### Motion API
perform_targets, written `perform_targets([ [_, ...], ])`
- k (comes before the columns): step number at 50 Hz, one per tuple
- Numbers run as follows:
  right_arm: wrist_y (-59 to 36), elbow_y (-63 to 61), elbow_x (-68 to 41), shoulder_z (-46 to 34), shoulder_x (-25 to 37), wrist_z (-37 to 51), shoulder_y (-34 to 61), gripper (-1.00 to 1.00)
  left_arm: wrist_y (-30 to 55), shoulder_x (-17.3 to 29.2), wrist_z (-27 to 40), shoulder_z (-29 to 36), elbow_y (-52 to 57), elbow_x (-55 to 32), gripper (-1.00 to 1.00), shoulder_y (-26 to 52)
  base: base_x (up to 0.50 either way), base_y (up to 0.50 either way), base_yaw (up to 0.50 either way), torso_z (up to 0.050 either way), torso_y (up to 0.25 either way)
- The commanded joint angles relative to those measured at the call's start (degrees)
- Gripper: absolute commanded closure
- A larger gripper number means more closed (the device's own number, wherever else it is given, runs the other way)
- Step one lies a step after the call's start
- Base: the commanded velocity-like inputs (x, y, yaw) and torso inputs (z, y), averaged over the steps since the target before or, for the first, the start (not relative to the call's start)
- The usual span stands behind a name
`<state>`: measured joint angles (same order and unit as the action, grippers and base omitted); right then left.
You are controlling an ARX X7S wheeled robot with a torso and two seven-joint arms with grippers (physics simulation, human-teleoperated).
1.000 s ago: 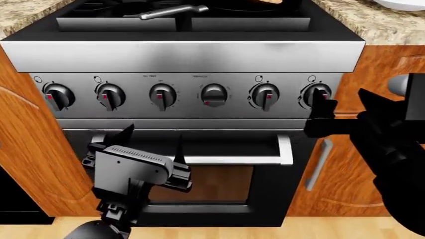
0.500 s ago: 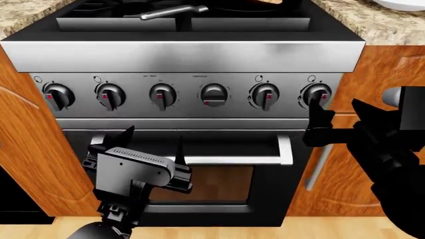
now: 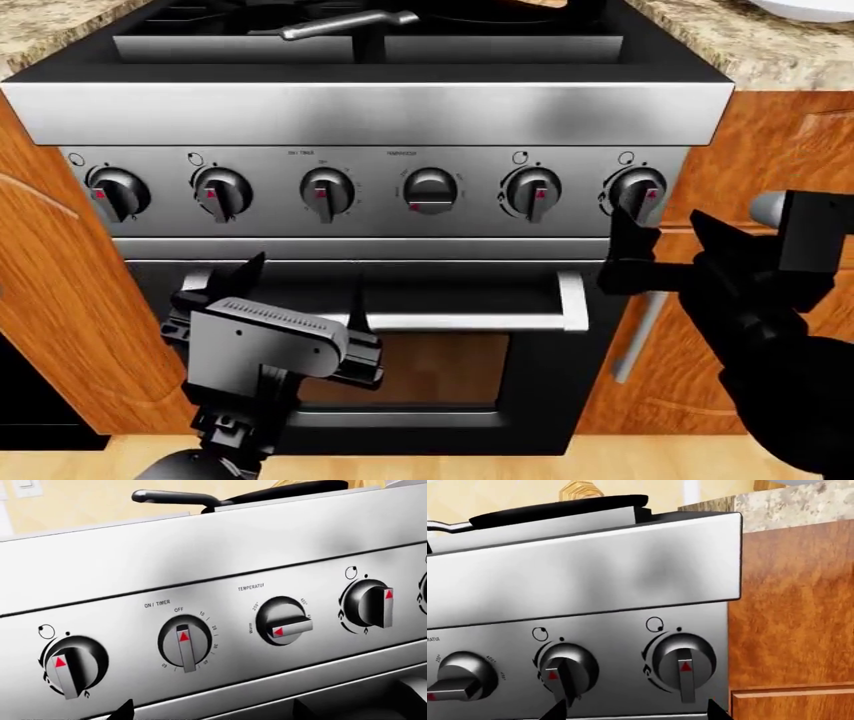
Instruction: Pick the croissant and place it on the pan. Then turn on the stove to warm the croissant.
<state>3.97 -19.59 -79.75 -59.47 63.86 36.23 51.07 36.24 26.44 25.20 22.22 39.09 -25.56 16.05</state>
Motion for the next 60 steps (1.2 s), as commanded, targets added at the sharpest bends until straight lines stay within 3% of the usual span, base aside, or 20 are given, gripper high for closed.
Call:
perform_targets([
  [1, 1.0, 2.29, 1.05, 0.01, -1.6, -0.58, -0.51, -1.0, -0.56, 0.1, 0.23, -0.17, -0.45, 0.03, -1.0, -0.42, 0.0, 0.0, 0.0, 0.0, 0.0],
  [60, -4.82, 10.37, 5.26, -1.27, -5.84, -1.93, 2.78, -1.0, -3.66, -0.23, -0.25, -0.25, -4.46, -0.34, -1.0, -0.9, 0.0, 0.0, 0.0, 0.0, 0.0],
])
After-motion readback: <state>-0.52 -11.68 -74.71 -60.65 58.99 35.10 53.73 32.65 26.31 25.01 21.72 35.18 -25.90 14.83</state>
